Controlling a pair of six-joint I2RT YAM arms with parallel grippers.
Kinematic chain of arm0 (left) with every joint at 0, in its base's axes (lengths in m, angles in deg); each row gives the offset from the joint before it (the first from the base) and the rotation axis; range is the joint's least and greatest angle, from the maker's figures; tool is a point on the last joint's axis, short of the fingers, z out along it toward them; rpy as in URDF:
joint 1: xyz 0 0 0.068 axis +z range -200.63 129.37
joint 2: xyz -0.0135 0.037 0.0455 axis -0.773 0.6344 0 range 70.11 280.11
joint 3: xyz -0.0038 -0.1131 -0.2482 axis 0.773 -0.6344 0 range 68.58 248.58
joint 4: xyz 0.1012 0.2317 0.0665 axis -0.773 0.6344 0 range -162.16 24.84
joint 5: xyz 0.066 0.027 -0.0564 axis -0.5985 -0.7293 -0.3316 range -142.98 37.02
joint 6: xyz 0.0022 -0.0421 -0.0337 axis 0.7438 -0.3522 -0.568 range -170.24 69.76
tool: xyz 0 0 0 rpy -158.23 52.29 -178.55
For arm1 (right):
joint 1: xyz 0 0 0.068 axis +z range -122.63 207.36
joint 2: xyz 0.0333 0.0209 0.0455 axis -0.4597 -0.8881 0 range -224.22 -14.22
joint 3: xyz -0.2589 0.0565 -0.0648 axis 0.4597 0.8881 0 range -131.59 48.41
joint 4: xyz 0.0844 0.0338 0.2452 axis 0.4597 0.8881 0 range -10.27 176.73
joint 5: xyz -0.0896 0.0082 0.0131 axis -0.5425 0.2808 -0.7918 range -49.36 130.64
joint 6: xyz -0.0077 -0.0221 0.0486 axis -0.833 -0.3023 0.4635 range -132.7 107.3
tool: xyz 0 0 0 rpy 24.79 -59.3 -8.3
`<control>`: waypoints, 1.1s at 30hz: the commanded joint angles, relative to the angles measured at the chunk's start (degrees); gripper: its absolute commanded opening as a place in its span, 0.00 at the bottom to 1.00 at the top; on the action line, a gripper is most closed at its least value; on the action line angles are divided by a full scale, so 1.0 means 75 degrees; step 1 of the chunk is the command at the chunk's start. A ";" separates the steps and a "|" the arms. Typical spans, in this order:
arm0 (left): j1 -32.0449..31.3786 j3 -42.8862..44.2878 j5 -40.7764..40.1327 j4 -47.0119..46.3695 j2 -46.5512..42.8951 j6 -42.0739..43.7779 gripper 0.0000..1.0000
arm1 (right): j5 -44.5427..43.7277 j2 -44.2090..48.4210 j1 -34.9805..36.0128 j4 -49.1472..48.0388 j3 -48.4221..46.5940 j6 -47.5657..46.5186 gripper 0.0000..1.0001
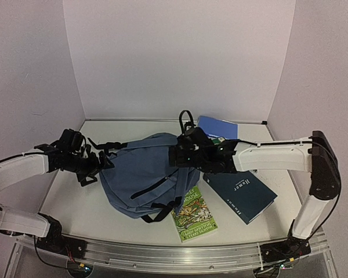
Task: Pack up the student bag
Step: Zip the student bag at the center of the board, then adjust the student bag at the center of the board.
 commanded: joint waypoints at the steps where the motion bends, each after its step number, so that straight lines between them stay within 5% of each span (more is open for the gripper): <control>1: 0.0274 0.1707 -0.0183 0.1694 0.0063 0.1391 1.00 | 0.1089 0.0790 -0.0534 -0.0166 0.0506 -0.0027 0.98; 11: 0.1265 0.4432 0.0203 0.2750 0.1000 0.3246 1.00 | 0.4115 0.0467 -0.2070 -0.1811 0.1504 0.0046 0.93; 22: 0.1386 0.3789 0.0541 0.1183 0.1427 0.4112 1.00 | 0.4728 -0.0838 -0.2522 -0.2190 0.1298 0.0315 0.78; 26: 0.1394 0.3480 0.0275 0.1106 0.1343 0.4364 1.00 | 0.5079 -0.1152 -0.2517 -0.2302 0.1122 0.0430 0.59; 30: 0.1390 0.3290 0.0382 0.1045 0.1304 0.4283 1.00 | 0.5155 -0.0820 -0.2508 -0.2414 0.1010 0.0523 0.22; 33: 0.1390 0.3339 0.0370 0.1075 0.1387 0.4241 1.00 | 0.5005 -0.0252 -0.2512 -0.2412 0.0759 0.0511 0.04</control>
